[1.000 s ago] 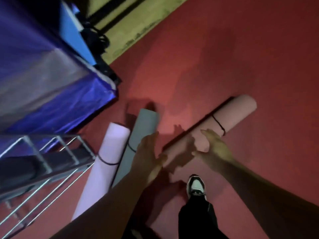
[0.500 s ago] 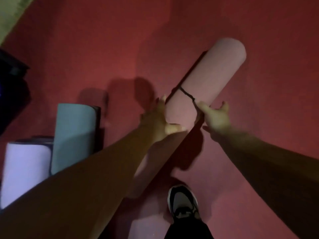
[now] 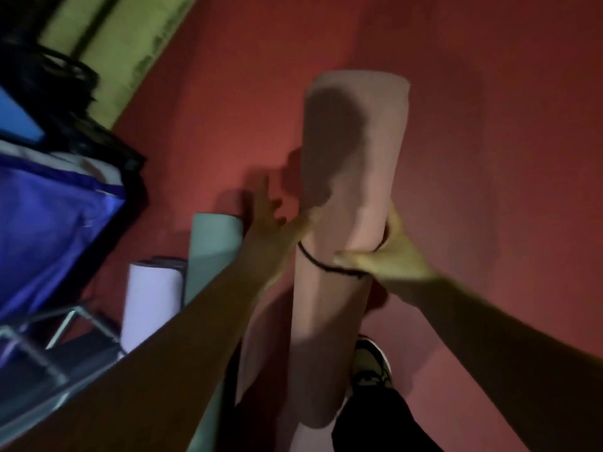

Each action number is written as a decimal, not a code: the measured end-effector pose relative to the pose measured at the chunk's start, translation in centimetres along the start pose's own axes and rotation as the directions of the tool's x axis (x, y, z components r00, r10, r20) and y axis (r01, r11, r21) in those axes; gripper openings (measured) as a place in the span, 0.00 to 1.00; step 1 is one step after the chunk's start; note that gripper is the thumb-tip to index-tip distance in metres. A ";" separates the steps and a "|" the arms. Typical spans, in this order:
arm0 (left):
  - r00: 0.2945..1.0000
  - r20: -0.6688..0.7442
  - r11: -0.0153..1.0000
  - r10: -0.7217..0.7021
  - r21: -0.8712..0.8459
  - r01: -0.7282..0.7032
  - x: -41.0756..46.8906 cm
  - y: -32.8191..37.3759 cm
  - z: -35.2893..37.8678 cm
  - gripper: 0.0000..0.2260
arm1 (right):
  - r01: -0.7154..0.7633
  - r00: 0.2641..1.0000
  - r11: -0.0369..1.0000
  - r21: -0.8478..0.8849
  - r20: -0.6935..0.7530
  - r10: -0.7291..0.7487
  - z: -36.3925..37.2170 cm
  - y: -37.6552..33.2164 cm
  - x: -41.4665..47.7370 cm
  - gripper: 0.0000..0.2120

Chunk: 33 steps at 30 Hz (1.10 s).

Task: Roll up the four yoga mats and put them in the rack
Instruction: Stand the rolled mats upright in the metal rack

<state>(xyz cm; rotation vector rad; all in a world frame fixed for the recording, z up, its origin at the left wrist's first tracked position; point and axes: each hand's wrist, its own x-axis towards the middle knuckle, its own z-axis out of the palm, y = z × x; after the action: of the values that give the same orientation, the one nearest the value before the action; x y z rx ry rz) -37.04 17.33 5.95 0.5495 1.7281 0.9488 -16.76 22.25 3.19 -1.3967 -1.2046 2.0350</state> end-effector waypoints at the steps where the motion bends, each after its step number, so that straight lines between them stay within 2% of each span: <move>1: 0.998 -0.009 0.998 0.067 0.011 -0.067 -1.1 3.1 -1.5 0.60 | 0.024 0.998 0.999 -0.034 0.058 -0.022 1.7 -1.8 -1.3 0.54; 4: 0.973 -0.046 0.972 0.227 0.073 -0.223 -4.7 11.1 -5.8 0.62 | 0.078 0.982 0.979 -0.189 0.181 -0.044 6.3 -7.6 -4.7 0.62; 7: 0.936 -0.087 0.931 0.342 0.164 -0.325 -9.7 16.5 -10.6 0.58 | 0.114 0.951 0.961 -0.250 0.307 -0.033 9.8 -13.9 -7.5 0.64; 10: 0.903 -0.103 0.895 0.416 0.222 -0.387 -15.3 20.5 -15.3 0.59 | 0.168 0.916 0.967 -0.189 0.392 -0.083 12.9 -20.8 -9.9 0.63; 12: 0.877 -0.137 0.879 0.460 0.211 -0.428 -18.8 22.6 -18.3 0.60 | 0.137 0.925 0.989 -0.054 0.365 -0.108 15.4 -25.5 -11.8 0.61; 14: 0.869 -0.167 0.882 0.465 0.167 -0.440 -22.3 24.1 -20.9 0.58 | 0.182 0.912 0.983 0.023 0.371 -0.177 18.4 -29.7 -14.0 0.57; 17: 0.866 -0.183 0.885 0.464 0.111 -0.451 -28.5 25.9 -24.9 0.53 | 0.298 0.844 0.952 -0.068 0.486 -0.229 23.8 -34.5 -17.7 0.50; 19: 0.859 -0.198 0.881 0.472 0.088 -0.464 -32.9 26.9 -28.0 0.48 | 0.355 0.813 0.924 -0.144 0.534 -0.230 27.5 -37.1 -20.9 0.53; 23: 0.852 -0.292 0.897 0.436 0.057 -0.439 -42.9 29.1 -35.0 0.47 | 0.509 0.733 0.825 -0.248 0.628 -0.263 35.5 -42.0 -28.1 0.54; 28: 0.772 -0.459 0.889 0.439 0.102 -0.445 -54.9 30.5 -43.1 0.46 | 0.639 0.564 0.738 -0.216 0.784 -0.259 46.6 -46.4 -37.0 0.51; 30: 0.735 -0.511 0.887 0.445 0.137 -0.442 -59.3 30.5 -46.1 0.49 | 0.654 0.494 0.736 -0.174 0.835 -0.241 50.7 -47.2 -39.9 0.49; 33: 0.673 -0.575 0.879 0.465 0.207 -0.430 -65.0 30.5 -50.6 0.54 | 0.717 0.427 0.681 -0.148 0.866 -0.261 56.8 -47.4 -43.4 0.48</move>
<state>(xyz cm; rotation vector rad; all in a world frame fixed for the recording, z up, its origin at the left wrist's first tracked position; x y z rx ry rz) -63.78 -29.98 74.97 0.7877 2.2561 1.5695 -55.79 -6.91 73.78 -0.0021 -2.3367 1.9148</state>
